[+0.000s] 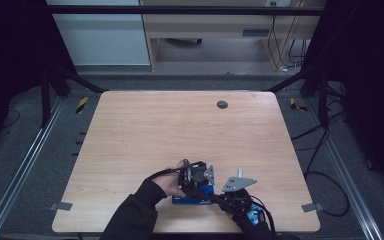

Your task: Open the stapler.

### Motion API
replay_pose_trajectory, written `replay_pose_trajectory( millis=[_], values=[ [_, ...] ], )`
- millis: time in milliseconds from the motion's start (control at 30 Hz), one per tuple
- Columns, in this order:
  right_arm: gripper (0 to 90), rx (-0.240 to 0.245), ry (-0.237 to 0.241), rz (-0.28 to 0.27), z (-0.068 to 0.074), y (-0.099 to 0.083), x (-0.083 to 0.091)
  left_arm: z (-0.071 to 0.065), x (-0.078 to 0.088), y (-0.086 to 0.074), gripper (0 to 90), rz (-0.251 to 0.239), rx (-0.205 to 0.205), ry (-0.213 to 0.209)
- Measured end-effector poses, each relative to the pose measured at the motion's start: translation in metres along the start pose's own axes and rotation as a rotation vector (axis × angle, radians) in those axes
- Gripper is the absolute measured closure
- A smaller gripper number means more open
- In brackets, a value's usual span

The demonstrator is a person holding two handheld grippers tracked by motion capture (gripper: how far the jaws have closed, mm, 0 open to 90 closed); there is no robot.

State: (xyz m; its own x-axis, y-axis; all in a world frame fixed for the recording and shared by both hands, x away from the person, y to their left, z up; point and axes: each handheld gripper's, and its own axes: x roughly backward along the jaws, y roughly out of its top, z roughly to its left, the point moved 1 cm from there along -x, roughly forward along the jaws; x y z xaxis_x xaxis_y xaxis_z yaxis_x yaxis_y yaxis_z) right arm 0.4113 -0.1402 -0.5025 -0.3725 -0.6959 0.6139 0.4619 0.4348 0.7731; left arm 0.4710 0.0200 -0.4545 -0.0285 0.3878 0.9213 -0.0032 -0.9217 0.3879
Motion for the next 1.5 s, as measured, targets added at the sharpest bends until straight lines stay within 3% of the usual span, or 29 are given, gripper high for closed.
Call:
replay_pose_trajectory(
  millis=[267, 333, 367, 400, 433, 500, 567, 833, 1167, 1500],
  values=[
    [90.0, 0.003, 0.003, -0.007, 0.000, -0.001, 0.000, 0.001, 0.002, -0.002, 65.9, -0.025, 0.006, -0.011],
    [90.0, 0.005, 0.001, -0.009, -0.001, -0.001, 0.000, 0.004, 0.022, -0.006, 65.9, -0.132, 0.018, -0.020],
    [90.0, -0.005, -0.001, -0.009, -0.001, 0.000, 0.001, 0.004, 0.022, -0.006, 65.9, -0.132, 0.018, -0.020],
    [90.0, -0.017, 0.008, -0.014, -0.002, -0.001, 0.001, 0.002, 0.032, -0.005, 65.8, -0.084, -0.004, -0.001],
    [90.0, -0.021, 0.017, -0.011, -0.003, 0.000, 0.000, 0.000, 0.030, -0.004, 65.7, -0.056, -0.016, 0.001],
    [90.0, -0.009, 0.011, -0.001, -0.001, 0.001, -0.001, 0.000, 0.022, -0.005, 65.7, -0.047, -0.017, 0.008],
    [90.0, 0.002, 0.003, -0.002, 0.000, 0.001, -0.002, 0.001, 0.017, -0.007, 65.7, -0.079, 0.000, 0.003],
    [90.0, 0.008, 0.009, -0.007, -0.001, 0.001, -0.002, 0.001, 0.023, -0.015, 65.4, -0.146, 0.015, 0.007],
    [90.0, 0.020, 0.005, -0.002, 0.000, 0.002, -0.002, -0.001, 0.024, -0.017, 65.1, -0.155, 0.031, 0.020],
    [90.0, 0.031, 0.000, 0.009, 0.000, 0.003, -0.001, -0.002, 0.028, -0.025, 64.8, -0.209, 0.044, 0.022]
  ],
)
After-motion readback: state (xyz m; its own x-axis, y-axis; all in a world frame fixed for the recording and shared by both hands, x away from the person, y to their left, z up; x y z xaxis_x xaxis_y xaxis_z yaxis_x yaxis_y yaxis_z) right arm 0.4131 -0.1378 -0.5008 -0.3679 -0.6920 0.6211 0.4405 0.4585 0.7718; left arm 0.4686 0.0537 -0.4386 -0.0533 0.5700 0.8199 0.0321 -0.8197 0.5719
